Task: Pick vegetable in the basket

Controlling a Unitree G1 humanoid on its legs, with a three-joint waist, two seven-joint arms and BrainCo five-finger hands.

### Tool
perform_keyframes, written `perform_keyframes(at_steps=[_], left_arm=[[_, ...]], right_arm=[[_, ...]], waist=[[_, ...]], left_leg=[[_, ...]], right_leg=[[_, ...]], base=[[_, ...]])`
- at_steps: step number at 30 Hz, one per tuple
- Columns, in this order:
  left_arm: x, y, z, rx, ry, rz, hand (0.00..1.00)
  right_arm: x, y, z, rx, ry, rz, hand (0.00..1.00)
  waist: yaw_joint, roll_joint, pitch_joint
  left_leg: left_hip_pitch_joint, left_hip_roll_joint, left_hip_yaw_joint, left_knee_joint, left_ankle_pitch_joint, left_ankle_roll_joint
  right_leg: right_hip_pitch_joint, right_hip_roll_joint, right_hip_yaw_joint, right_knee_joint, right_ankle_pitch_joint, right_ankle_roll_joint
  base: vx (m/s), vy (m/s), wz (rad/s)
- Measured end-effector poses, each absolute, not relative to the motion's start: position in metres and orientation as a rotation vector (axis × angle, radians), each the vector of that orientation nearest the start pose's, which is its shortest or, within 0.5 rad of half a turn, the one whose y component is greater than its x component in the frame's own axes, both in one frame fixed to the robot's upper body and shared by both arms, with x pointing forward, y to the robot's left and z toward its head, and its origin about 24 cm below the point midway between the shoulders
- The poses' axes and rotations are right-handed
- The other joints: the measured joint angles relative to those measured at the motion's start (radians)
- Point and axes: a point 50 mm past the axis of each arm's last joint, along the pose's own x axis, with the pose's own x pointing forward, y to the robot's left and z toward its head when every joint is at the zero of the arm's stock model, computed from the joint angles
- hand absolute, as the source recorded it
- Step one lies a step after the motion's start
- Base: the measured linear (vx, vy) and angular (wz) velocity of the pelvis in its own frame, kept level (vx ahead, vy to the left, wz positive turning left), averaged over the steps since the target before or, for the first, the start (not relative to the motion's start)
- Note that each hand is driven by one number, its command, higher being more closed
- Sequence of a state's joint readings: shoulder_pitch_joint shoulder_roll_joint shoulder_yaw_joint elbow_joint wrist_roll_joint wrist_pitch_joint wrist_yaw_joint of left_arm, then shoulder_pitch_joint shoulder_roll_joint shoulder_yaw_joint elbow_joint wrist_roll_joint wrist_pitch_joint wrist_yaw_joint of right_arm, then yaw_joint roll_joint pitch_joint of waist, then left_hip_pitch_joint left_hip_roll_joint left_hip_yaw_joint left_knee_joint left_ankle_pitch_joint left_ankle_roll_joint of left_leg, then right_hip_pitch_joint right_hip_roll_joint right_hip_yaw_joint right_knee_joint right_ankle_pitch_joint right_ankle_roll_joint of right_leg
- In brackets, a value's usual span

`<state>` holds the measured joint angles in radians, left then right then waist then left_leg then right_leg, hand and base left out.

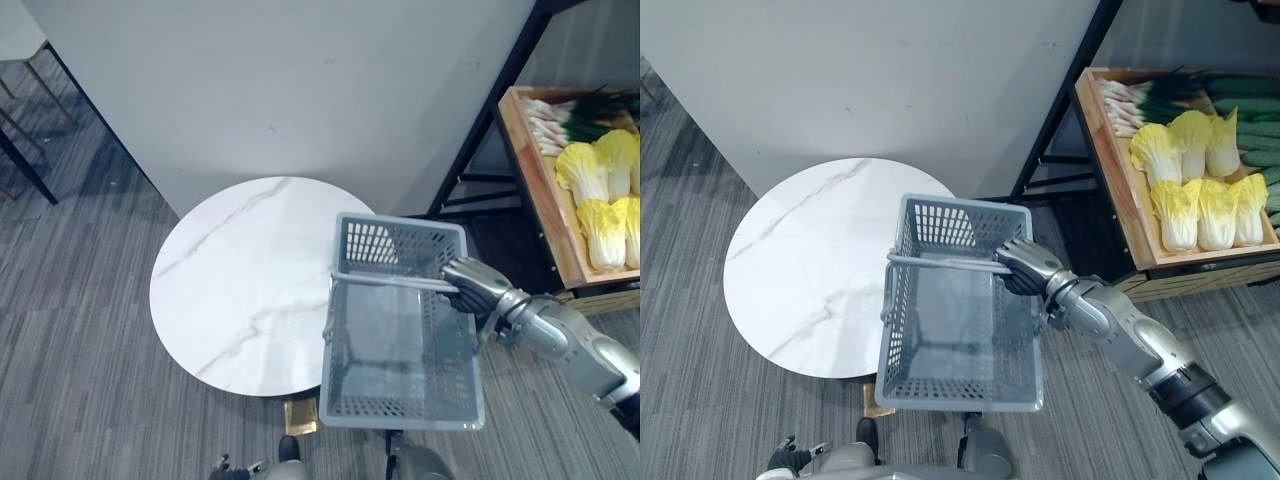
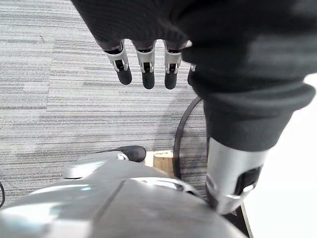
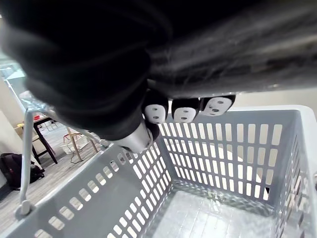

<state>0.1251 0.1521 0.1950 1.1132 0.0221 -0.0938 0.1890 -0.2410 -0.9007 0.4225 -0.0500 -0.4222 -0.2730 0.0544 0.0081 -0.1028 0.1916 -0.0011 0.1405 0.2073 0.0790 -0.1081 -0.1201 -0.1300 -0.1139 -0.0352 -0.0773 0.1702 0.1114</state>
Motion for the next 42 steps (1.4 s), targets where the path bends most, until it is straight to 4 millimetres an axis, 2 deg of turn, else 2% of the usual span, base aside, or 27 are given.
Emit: perform_keyframes(at_steps=[5, 7, 9, 10, 11, 12, 13, 14, 15, 16, 19, 20, 21, 23, 25, 26, 27, 29, 30, 32, 33, 34, 35, 38, 40, 41, 42], left_arm=[[0.066, 0.244, -0.157, 0.168, 1.121, 0.442, 0.0], [0.073, 0.246, -0.155, 0.181, 1.096, 0.431, 0.0], [0.082, 0.252, -0.151, 0.223, 1.066, 0.41, 0.0], [0.082, 0.248, -0.152, 0.251, 1.078, 0.375, 0.0], [0.08, 0.246, -0.153, 0.25, 1.085, 0.371, 0.0], [0.074, 0.244, -0.155, 0.26, 1.104, 0.363, 0.0], [0.071, 0.245, -0.156, 0.267, 1.114, 0.358, 0.0], [0.064, 0.247, -0.156, 0.29, 1.129, 0.342, 0.0], [0.061, 0.249, -0.156, 0.302, 1.139, 0.331, 0.0], [0.059, 0.249, -0.157, 0.303, 1.146, 0.331, 0.0], [0.056, 0.251, -0.157, 0.305, 1.16, 0.338, 0.0], [0.055, 0.251, -0.158, 0.303, 1.164, 0.337, 0.0], [0.056, 0.251, -0.157, 0.301, 1.163, 0.339, 0.0], [0.057, 0.249, -0.158, 0.285, 1.165, 0.347, 0.0], [0.056, 0.245, -0.159, 0.268, 1.168, 0.355, 0.0], [0.055, 0.242, -0.161, 0.255, 1.173, 0.358, 0.0], [0.054, 0.241, -0.161, 0.252, 1.177, 0.358, 0.0], [0.055, 0.239, -0.161, 0.246, 1.173, 0.358, 0.0], [0.056, 0.238, -0.161, 0.243, 1.169, 0.359, 0.0], [0.056, 0.23, -0.163, 0.225, 1.166, 0.349, 0.0], [0.054, 0.227, -0.163, 0.218, 1.165, 0.346, 0.0], [0.053, 0.225, -0.164, 0.214, 1.166, 0.346, 0.0], [0.05, 0.223, -0.164, 0.215, 1.165, 0.336, 0.0], [0.045, 0.216, -0.166, 0.202, 1.172, 0.327, 0.0], [0.045, 0.215, -0.166, 0.198, 1.167, 0.325, 0.0], [0.047, 0.213, -0.166, 0.192, 1.158, 0.323, 0.0], [0.048, 0.213, -0.165, 0.192, 1.152, 0.322, 0.0]], right_arm=[[0.254, -0.198, 0.103, -1.268, -0.326, 0.534, 1.0], [0.254, -0.2, 0.112, -1.27, -0.36, 0.493, 1.0], [0.253, -0.196, 0.115, -1.267, -0.384, 0.484, 1.0], [0.254, -0.188, 0.108, -1.254, -0.377, 0.499, 1.0], [0.254, -0.183, 0.107, -1.255, -0.39, 0.517, 1.0], [0.255, -0.176, 0.105, -1.252, -0.4, 0.552, 1.0], [0.254, -0.173, 0.102, -1.248, -0.397, 0.568, 1.0], [0.254, -0.167, 0.098, -1.236, -0.403, 0.596, 1.0], [0.255, -0.16, 0.1, -1.23, -0.429, 0.616, 1.0], [0.256, -0.156, 0.102, -1.225, -0.447, 0.622, 1.0], [0.262, -0.139, 0.112, -1.204, -0.522, 0.645, 1.0], [0.263, -0.134, 0.114, -1.204, -0.542, 0.659, 1.0], [0.263, -0.13, 0.115, -1.206, -0.559, 0.679, 1.0], [0.262, -0.127, 0.112, -1.208, -0.558, 0.703, 1.0], [0.26, -0.126, 0.107, -1.215, -0.543, 0.718, 1.0], [0.261, -0.129, 0.104, -1.219, -0.525, 0.717, 1.0], [0.26, -0.131, 0.102, -1.219, -0.513, 0.714, 1.0], [0.254, -0.143, 0.093, -1.209, -0.45, 0.685, 1.0], [0.253, -0.146, 0.092, -1.21, -0.44, 0.677, 1.0], [0.254, -0.151, 0.092, -1.232, -0.438, 0.646, 1.0], [0.254, -0.151, 0.091, -1.231, -0.439, 0.641, 1.0], [0.254, -0.151, 0.092, -1.23, -0.442, 0.637, 1.0], [0.256, -0.151, 0.093, -1.23, -0.454, 0.623, 1.0], [0.258, -0.152, 0.093, -1.229, -0.454, 0.615, 1.0], [0.259, -0.156, 0.093, -1.247, -0.441, 0.617, 1.0], [0.261, -0.161, 0.093, -1.267, -0.424, 0.614, 1.0], [0.262, -0.165, 0.091, -1.272, -0.405, 0.61, 1.0]], waist=[[-0.001, 0.003, 0.001], [-0.009, 0.003, 0.0], [-0.018, -0.034, 0.009], [-0.01, -0.001, 0.009], [-0.005, 0.015, 0.014], [-0.006, 0.029, 0.023], [-0.004, 0.027, 0.021], [0.004, 0.027, 0.016], [0.021, 0.009, 0.003], [0.026, 0.009, 0.001], [0.03, 0.004, -0.026], [0.035, 0.002, -0.037], [0.037, 0.004, -0.043], [0.041, 0.013, -0.048], [0.042, 0.036, -0.059], [0.027, 0.064, -0.064], [0.019, 0.073, -0.069], [0.001, 0.089, -0.079], [0.0, 0.088, -0.079], [0.004, 0.087, -0.077], [0.028, 0.077, -0.069], [0.031, 0.079, -0.07], [0.034, 0.089, -0.071], [0.037, 0.108, -0.069], [0.036, 0.115, -0.07], [0.037, 0.137, -0.076], [0.03, 0.121, -0.076]], left_leg=[[-0.055, 0.058, 0.013, 0.233, -0.132, -0.002], [-0.15, 0.066, 0.056, 0.369, -0.192, 0.024], [-0.195, 0.029, 0.104, 0.422, -0.217, 0.071], [-0.166, 0.056, 0.214, 0.35, -0.181, 0.108], [-0.151, 0.072, 0.247, 0.342, -0.179, 0.112], [-0.111, 0.089, 0.305, 0.325, -0.177, 0.125], [-0.085, 0.087, 0.335, 0.316, -0.175, 0.13], [-0.044, 0.083, 0.406, 0.292, -0.174, 0.14], [-0.015, 0.082, 0.48, 0.269, -0.169, 0.147], [-0.011, 0.086, 0.515, 0.262, -0.166, 0.148], [-0.015, 0.088, 0.67, 0.205, -0.118, 0.155], [-0.021, 0.091, 0.727, 0.194, -0.103, 0.156], [-0.034, 0.101, 0.78, 0.194, -0.088, 0.158], [-0.046, 0.121, 0.853, 0.205, -0.071, 0.159], [-0.048, 0.161, 0.909, 0.242, -0.064, 0.151], [-0.048, 0.206, 0.922, 0.276, -0.061, 0.146], [-0.047, 0.228, 0.923, 0.295, -0.059, 0.143], [-0.032, 0.304, 0.888, 0.374, -0.033, 0.142], [-0.03, 0.314, 0.865, 0.389, -0.018, 0.146], [-0.036, 0.326, 0.677, 0.461, 0.057, 0.161], [-0.083, 0.298, 0.455, 0.526, 0.084, 0.136], [-0.096, 0.258, 0.358, 0.517, 0.046, 0.095], [-0.12, 0.171, 0.18, 0.486, -0.016, 0.058], [-0.119, 0.065, -0.018, 0.344, -0.071, 0.052], [-0.12, 0.029, -0.089, 0.235, -0.061, 0.056], [-0.117, 0.017, -0.116, 0.167, -0.045, 0.051], [-0.111, 0.006, -0.125, 0.135, -0.055, 0.037]], right_leg=[[0.003, 0.028, 0.029, 0.085, -0.026, -0.007], [-0.089, 0.027, 0.088, 0.13, -0.019, 0.013], [-0.139, -0.004, 0.121, 0.088, -0.04, 0.038], [-0.155, -0.035, -0.013, 0.114, -0.114, -0.03], [-0.196, -0.036, -0.086, 0.264, -0.117, -0.09], [-0.211, -0.068, -0.205, 0.54, -0.167, -0.161], [-0.19, -0.093, -0.254, 0.632, -0.188, -0.182], [-0.126, -0.136, -0.344, 0.736, -0.259, -0.197], [-0.08, -0.168, -0.397, 0.785, -0.288, -0.197], [-0.057, -0.181, -0.42, 0.799, -0.29, -0.198], [0.022, -0.236, -0.472, 0.774, -0.281, -0.184], [0.056, -0.239, -0.484, 0.696, -0.269, -0.144], [0.072, -0.222, -0.491, 0.582, -0.3, -0.077], [0.089, -0.181, -0.519, 0.426, -0.335, -0.049], [0.107, -0.12, -0.504, 0.299, -0.331, -0.034], [0.12, -0.079, -0.49, 0.25, -0.313, -0.014], [0.125, -0.063, -0.485, 0.24, -0.311, -0.015], [0.158, -0.015, -0.467, 0.215, -0.307, -0.021], [0.161, -0.01, -0.456, 0.215, -0.308, -0.021], [0.171, 0.003, -0.368, 0.193, -0.292, -0.051], [0.166, 0.005, -0.263, 0.184, -0.279, -0.072], [0.155, 0.002, -0.221, 0.184, -0.272, -0.082], [0.129, 0.004, -0.147, 0.175, -0.261, -0.091], [0.103, 0.049, -0.003, 0.133, -0.215, -0.103], [0.079, 0.079, 0.063, 0.129, -0.199, -0.093], [0.06, 0.1, 0.1, 0.134, -0.193, -0.083], [0.037, 0.095, 0.122, 0.13, -0.183, -0.068]], base=[[-0.04, 0.054, -0.2], [-0.25, 0.181, -0.73], [-0.27, 0.222, -1.11], [-0.25, 0.199, -1.31], [-0.23, 0.259, -1.72], [-0.15, 0.179, -1.24], [-0.09, 0.2, -1.49], [-0.1, 0.15, -1.6], [-0.17, 0.194, -1.71], [-0.17, 0.133, -1.71], [-0.15, 0.04, -1.56], [-0.14, -0.082, -1.47], [-0.14, -0.122, -1.42], [-0.11, -0.238, -1.23], [-0.06, -0.284, -1.02], [-0.03, -0.207, -0.53], [-0.05, -0.226, -0.45], [-0.08, -0.221, -0.33], [-0.12, -0.24, -0.51], [-0.11, -0.185, -1.27], [-0.05, -0.094, -1.8], [-0.05, -0.041, -2.19], [-0.02, 0.029, -1.61], [-0.01, 0.062, -1.71], [-0.01, 0.134, -1.18], [0.01, 0.185, -0.9], [0.03, 0.189, -0.69]])
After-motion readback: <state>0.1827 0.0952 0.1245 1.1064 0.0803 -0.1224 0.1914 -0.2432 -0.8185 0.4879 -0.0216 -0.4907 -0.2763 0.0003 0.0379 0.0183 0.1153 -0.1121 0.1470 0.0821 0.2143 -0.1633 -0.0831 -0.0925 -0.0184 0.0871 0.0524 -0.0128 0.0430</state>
